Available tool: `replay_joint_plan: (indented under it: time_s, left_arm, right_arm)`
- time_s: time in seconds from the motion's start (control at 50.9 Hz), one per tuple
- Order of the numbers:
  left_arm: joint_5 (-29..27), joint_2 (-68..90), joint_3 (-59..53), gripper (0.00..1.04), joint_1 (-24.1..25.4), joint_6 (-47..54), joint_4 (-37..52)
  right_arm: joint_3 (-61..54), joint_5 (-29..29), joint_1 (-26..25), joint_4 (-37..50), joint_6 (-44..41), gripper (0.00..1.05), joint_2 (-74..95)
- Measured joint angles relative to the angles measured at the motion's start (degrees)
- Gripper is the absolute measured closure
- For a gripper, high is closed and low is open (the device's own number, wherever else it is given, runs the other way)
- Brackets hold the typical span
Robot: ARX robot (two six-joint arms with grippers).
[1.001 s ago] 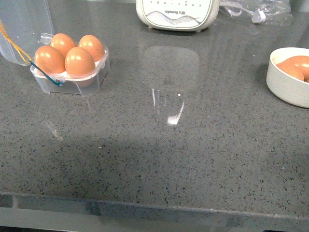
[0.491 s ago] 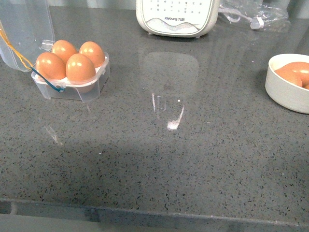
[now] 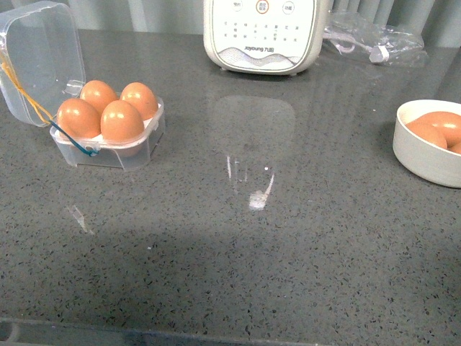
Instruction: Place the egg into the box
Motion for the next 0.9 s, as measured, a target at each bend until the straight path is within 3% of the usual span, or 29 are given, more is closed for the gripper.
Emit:
replay_joint_plan:
  time_s: [0.079, 0.177, 0.275, 0.353, 0.609, 0.903]
  left_arm:
    - [0.02, 0.02, 0.02, 0.07, 0.0, -0.07, -0.02]
    - [5.49, 7.82, 3.43, 0.07, 2.73, -13.16, -8.37]
    - [7.43, 18.25, 4.57, 0.07, 6.19, -26.29, -2.58]
    - [8.7, 25.77, 5.99, 0.07, 8.74, -30.25, 5.31]
    - [7.04, 51.76, 12.55, 0.07, 13.18, -26.03, 33.94]
    - [2.58, 73.18, 19.34, 0.07, 11.3, -16.9, 52.92]
  right_arm:
    - [0.0, 0.0, 0.0, 0.0, 0.0, 0.07, 0.0]
    - [0.0, -0.02, 0.0, 0.0, 0.0, 0.07, 0.0]
    - [0.0, 0.0, 0.02, 0.0, 0.02, 0.07, 0.0]
    - [0.0, -0.02, 0.0, 0.0, 0.02, 0.07, 0.0]
    - [0.0, -0.02, 0.02, 0.0, 0.02, 0.07, -0.02]
    - [0.0, -0.04, 0.02, 0.0, 0.0, 0.07, -0.02]
